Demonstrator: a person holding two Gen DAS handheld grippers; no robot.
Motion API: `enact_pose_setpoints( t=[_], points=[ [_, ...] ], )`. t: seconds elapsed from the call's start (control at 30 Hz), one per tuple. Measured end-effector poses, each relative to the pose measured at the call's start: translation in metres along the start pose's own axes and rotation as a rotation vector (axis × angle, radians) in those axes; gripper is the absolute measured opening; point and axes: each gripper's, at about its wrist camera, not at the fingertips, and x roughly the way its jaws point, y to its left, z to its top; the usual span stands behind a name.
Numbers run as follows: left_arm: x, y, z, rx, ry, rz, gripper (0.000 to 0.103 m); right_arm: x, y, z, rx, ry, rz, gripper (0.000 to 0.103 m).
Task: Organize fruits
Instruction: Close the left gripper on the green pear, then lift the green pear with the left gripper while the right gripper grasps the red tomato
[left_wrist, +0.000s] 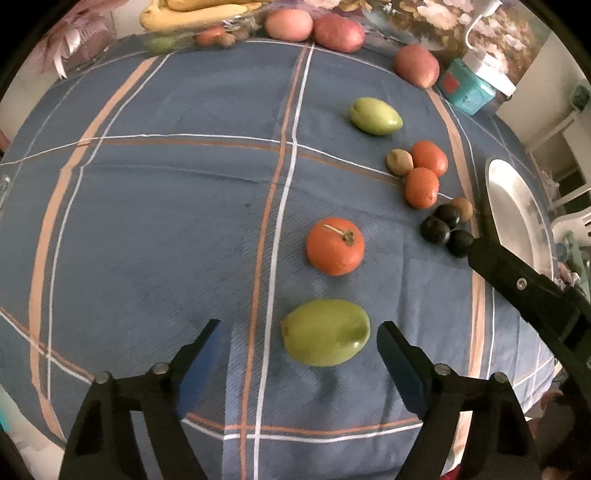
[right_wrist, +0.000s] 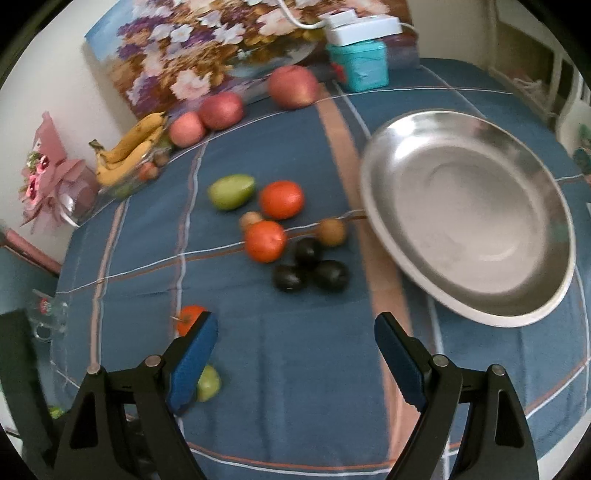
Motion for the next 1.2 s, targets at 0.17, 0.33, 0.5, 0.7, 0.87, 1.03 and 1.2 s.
enact_pose_setpoints(
  t=[0.17,0.33,0.5,0.7,0.87,1.03,1.2],
  points=[
    [0.007,0.0,0.004,-0.015,0.02,-0.026,0.075,0.004,0.003,0.002,-0.004,0.0,-0.013,0.087],
    [0.013,-0.008,0.006,0.004,0.06,-0.07,0.055,0.004,-0.003,0.002,0.008,0.005,-0.025,0.087],
    [0.002,-0.001,0.01,-0.048,0.029,-0.112,0.055,0.004,-0.003,0.002,0.01,0.005,-0.03,0.087],
    [-0.017,0.038,0.025,-0.181,-0.073,-0.023,0.055,0.012,0.005,0.003,-0.007,0.021,-0.044,0.087],
    [-0.028,0.071,0.03,-0.295,-0.126,0.004,0.055,0.022,0.029,0.002,-0.06,0.045,-0.03,0.087],
    [-0.032,0.087,0.029,-0.336,-0.155,0.008,0.055,0.036,0.061,-0.001,-0.127,0.075,-0.009,0.076],
    [-0.033,0.085,0.025,-0.335,-0.148,0.002,0.055,0.054,0.089,-0.004,-0.197,0.106,-0.007,0.067]
  ],
)
